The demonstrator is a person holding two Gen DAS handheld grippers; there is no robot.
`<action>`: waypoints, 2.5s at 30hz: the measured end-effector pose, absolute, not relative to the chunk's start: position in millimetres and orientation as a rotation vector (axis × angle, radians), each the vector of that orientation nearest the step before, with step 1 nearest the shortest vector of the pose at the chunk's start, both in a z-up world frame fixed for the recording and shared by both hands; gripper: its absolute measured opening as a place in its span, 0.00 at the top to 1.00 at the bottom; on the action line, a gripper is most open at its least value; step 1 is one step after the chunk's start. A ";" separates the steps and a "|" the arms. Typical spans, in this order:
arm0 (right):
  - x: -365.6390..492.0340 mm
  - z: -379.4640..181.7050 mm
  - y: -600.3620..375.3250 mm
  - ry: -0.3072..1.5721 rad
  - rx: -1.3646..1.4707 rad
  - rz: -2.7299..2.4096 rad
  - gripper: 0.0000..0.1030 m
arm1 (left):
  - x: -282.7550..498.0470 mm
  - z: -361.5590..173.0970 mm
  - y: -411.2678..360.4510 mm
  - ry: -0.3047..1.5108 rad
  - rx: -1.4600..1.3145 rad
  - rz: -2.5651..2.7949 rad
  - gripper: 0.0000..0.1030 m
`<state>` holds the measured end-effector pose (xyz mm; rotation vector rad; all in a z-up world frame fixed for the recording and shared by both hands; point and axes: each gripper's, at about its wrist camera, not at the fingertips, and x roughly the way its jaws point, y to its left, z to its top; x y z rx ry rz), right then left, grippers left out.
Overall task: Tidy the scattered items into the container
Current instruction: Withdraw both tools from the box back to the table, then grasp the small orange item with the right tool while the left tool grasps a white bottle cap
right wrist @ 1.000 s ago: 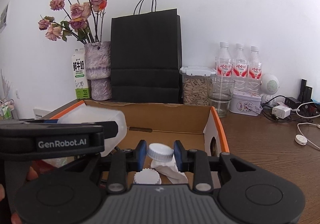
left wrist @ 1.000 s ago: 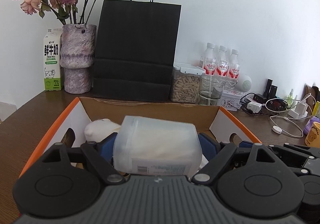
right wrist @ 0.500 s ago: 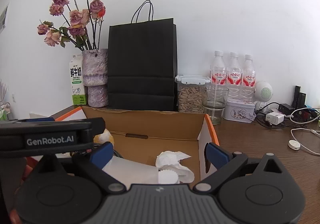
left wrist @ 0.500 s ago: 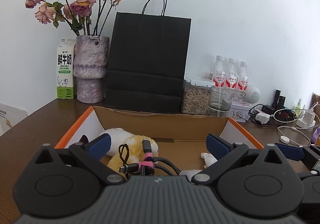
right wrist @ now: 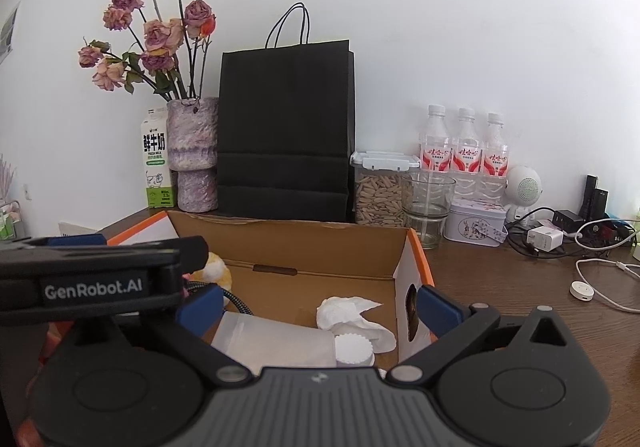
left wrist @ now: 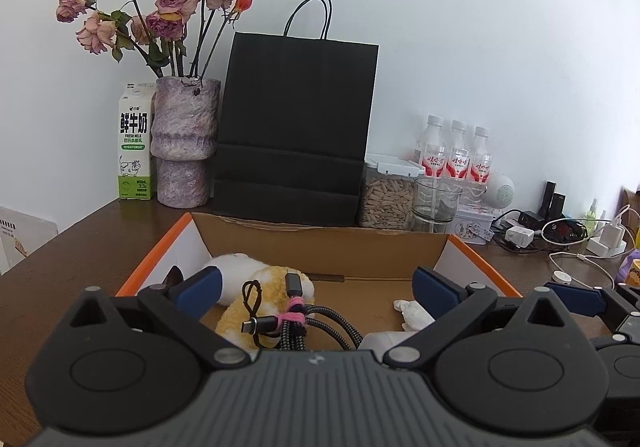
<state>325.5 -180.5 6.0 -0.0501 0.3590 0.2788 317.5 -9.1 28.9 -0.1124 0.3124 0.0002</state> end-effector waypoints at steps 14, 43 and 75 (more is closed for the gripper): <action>255.4 19.4 -191.8 0.339 -0.028 0.300 0.00 | 246.6 46.9 18.0 0.290 -0.112 0.023 0.00; 122.3 -43.1 -194.5 0.574 -0.110 0.445 0.29 | 133.6 7.8 82.9 0.449 -0.155 0.139 0.00; 163.4 -18.1 -202.3 0.498 -0.040 0.388 0.87 | 207.4 -14.8 -6.0 0.524 0.034 -0.020 0.11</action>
